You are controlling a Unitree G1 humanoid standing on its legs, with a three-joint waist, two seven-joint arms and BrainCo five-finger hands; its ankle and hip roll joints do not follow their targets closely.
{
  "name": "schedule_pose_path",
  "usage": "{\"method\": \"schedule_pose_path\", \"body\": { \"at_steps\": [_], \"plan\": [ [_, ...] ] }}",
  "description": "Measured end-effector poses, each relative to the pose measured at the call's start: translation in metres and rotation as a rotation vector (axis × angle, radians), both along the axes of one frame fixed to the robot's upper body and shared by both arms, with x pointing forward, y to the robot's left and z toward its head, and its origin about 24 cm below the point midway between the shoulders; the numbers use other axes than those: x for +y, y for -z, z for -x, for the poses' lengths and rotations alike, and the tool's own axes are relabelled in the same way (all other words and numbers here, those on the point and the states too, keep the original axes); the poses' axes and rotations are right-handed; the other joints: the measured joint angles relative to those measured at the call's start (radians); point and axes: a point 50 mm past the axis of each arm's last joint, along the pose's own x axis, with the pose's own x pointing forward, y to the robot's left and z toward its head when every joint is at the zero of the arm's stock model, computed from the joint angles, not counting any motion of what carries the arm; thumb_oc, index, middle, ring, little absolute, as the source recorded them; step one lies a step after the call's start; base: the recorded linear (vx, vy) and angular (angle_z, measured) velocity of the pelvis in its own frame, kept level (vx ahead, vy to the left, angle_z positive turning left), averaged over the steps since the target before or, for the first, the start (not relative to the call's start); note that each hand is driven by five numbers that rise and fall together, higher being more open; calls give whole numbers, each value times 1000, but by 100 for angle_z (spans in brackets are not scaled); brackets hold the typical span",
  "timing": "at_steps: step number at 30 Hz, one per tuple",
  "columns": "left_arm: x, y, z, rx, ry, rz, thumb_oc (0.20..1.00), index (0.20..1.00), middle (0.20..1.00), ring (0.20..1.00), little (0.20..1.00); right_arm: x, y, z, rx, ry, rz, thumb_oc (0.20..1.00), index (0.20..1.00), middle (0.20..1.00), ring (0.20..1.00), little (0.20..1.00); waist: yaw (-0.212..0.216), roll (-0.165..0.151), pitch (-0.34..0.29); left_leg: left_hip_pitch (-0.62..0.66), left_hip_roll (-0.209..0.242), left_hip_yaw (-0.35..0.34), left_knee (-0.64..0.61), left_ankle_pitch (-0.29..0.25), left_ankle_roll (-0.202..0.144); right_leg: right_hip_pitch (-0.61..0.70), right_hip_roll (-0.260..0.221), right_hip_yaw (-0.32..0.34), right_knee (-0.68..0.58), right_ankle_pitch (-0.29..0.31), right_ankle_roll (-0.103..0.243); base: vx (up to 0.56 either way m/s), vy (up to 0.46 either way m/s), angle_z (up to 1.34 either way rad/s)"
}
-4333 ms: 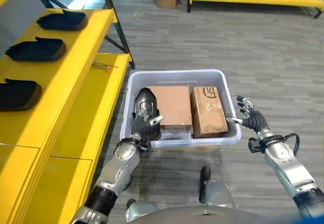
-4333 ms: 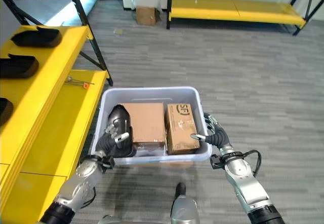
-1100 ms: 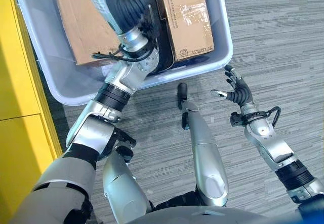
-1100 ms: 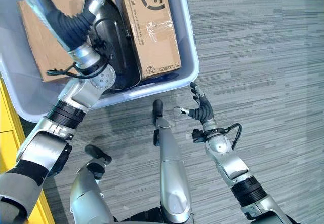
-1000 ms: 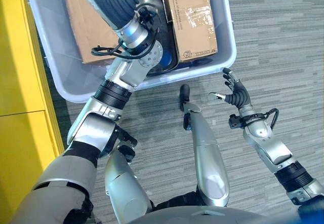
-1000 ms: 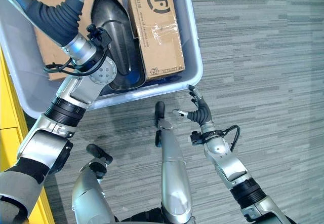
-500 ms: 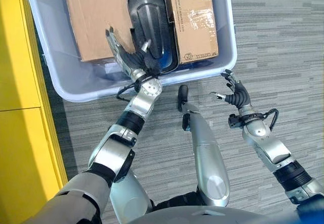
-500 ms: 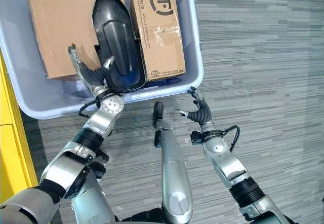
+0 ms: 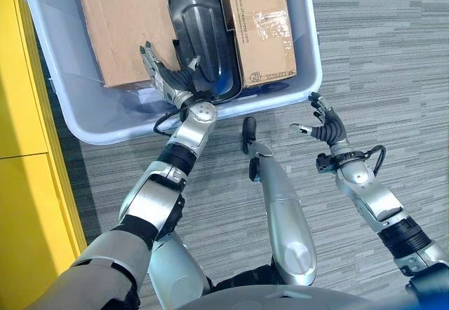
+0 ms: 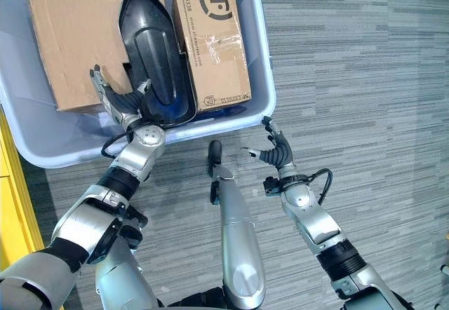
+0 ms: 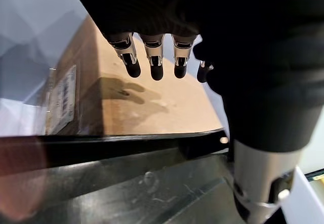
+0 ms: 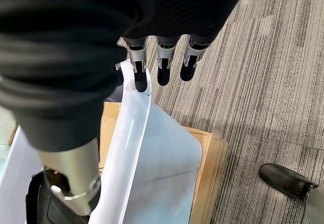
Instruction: Move parts from the plastic box to the shelf.
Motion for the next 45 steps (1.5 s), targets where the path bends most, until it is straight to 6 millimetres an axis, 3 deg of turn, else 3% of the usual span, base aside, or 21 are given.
{"method": "schedule_pose_path", "body": {
  "at_steps": [4, 7, 15, 22, 27, 45],
  "plan": [
    [7, 0, -4, 58, -13, 18, 1000, 1000, 1000, 1000, 1000, 1, -7, -6, -11, 2, 9, 1000, 1000, 1000, 1000, 1000, -20, 0, 0, -4, 0, 3, 11, -12, 0, -1, -1, 5, -8, 5, 5, -4, 16, -2],
    [11, -11, -8, 67, -28, -88, 1000, 1000, 1000, 1000, 1000, 3, -13, -9, -26, -11, 16, 1000, 1000, 1000, 1000, 1000, -26, -2, -1, -40, 2, 10, 45, -36, 9, -32, 0, 23, -23, 22, 16, -4, 50, -11],
    [7, -23, -12, 42, 52, -125, 1000, 1000, 1000, 1000, 1000, 2, -26, -10, -61, -10, 16, 1000, 1000, 1000, 1000, 1000, -23, -2, -3, -57, -17, 58, 66, -69, 22, -50, -13, 61, -86, 63, 46, 2, 50, -9],
    [5, -23, -11, 32, 72, -93, 1000, 1000, 1000, 1000, 1000, 1, -25, -9, -52, -9, 18, 1000, 1000, 1000, 1000, 1000, -21, -6, -13, -72, -19, 52, 66, -70, 23, -58, -14, 61, -89, 63, 47, 2, -3, 2],
    [3, -15, -9, 53, 109, -91, 1000, 1000, 1000, 1000, 1000, 0, -18, -7, -16, -1, 23, 1000, 1000, 1000, 1000, 1000, -13, -9, -54, -90, -19, 53, 64, -69, 23, -79, -14, 62, -88, 69, 47, 0, -6, 0],
    [-15, -2, 5, 7, 259, -60, 1000, 1000, 1000, 1000, 1000, -10, -5, 1, 7, 69, 45, 1000, 1000, 1000, 1000, 1000, 16, -6, -55, -75, -34, 48, 42, -56, 18, -70, -22, 55, -74, 66, 34, -1, -6, 1]
  ]
}}
